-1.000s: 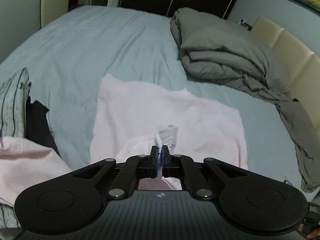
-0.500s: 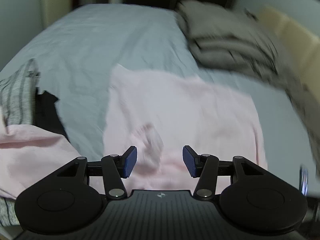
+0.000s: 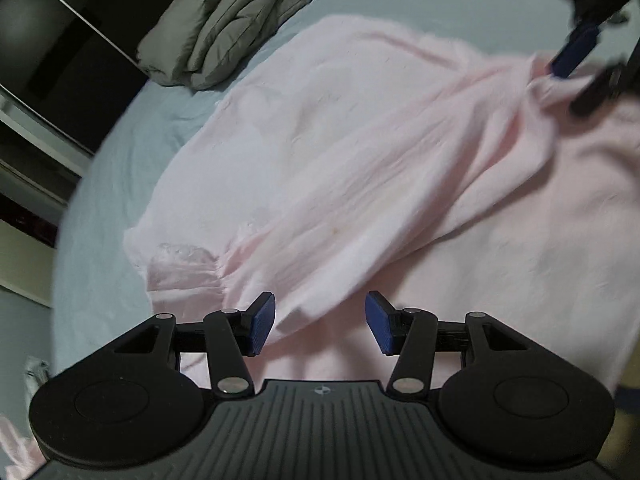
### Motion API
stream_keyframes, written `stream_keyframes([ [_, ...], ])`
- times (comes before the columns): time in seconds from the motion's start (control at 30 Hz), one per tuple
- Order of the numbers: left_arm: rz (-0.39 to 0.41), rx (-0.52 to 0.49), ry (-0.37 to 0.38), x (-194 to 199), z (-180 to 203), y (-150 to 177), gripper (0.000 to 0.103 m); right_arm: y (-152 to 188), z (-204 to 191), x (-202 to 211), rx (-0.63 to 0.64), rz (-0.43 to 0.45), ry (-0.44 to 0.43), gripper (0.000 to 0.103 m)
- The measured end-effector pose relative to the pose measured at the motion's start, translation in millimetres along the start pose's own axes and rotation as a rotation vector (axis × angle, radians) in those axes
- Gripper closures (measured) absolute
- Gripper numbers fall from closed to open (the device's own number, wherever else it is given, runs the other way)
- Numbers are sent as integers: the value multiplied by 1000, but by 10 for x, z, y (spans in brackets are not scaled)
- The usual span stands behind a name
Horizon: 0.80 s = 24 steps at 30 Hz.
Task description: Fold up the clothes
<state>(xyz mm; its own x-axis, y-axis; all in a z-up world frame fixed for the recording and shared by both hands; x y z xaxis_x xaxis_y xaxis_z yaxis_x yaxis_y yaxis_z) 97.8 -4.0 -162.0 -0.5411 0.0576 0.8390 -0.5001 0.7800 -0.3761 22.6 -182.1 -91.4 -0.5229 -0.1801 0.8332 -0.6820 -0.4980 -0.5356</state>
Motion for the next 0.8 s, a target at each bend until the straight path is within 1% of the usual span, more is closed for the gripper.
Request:
stream_keyframes([
  [0.03, -8, -20, -12, -31, 16, -5, 69, 4, 2, -11, 5, -4, 1, 86],
  [0.07, -13, 3, -14, -53, -31, -2, 76, 9, 9, -17, 7, -7, 3, 91],
  [0.1, -16, 35, -6, -67, -80, -2, 78, 15, 22, -17, -1, -13, -4, 95],
  [0.17, -9, 109, 17, -48, -178, -12, 95, 29, 52, 5, -31, -31, -38, 101],
  [0.23, 5, 164, 26, 20, -268, -37, 101, 35, 82, 71, -69, -44, -93, 102],
  [0.37, 43, 248, 47, 296, -416, -97, 103, 73, 117, 253, -82, -57, -188, 102],
  [0.4, 37, 254, 59, 336, -413, -76, 103, 98, 120, 298, -78, -67, -211, 102],
  [0.53, -34, 237, 123, 358, -293, 110, 103, 249, 110, 378, -33, -124, -253, 102],
  [0.7, -123, 214, 204, 396, -144, 344, 103, 487, 21, 306, 32, -220, -269, 102],
  [0.8, -176, 201, 252, 425, -56, 485, 103, 586, -85, 257, 75, -265, -298, 102],
])
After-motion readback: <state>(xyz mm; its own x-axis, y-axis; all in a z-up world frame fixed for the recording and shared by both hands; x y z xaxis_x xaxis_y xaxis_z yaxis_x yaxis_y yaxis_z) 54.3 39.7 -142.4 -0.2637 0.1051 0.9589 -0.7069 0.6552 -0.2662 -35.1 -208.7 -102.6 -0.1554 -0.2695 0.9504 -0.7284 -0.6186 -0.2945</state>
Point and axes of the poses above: each gripper's, at about its wrist camera, not at the fingertips, and x roughly against the way its jaws point, z to its right, y to its underside, the point moved 9 cm from there along -x, roughly the way its jaws point, and after that the axes turned 8 degrees about y, right-handed, at the moved point
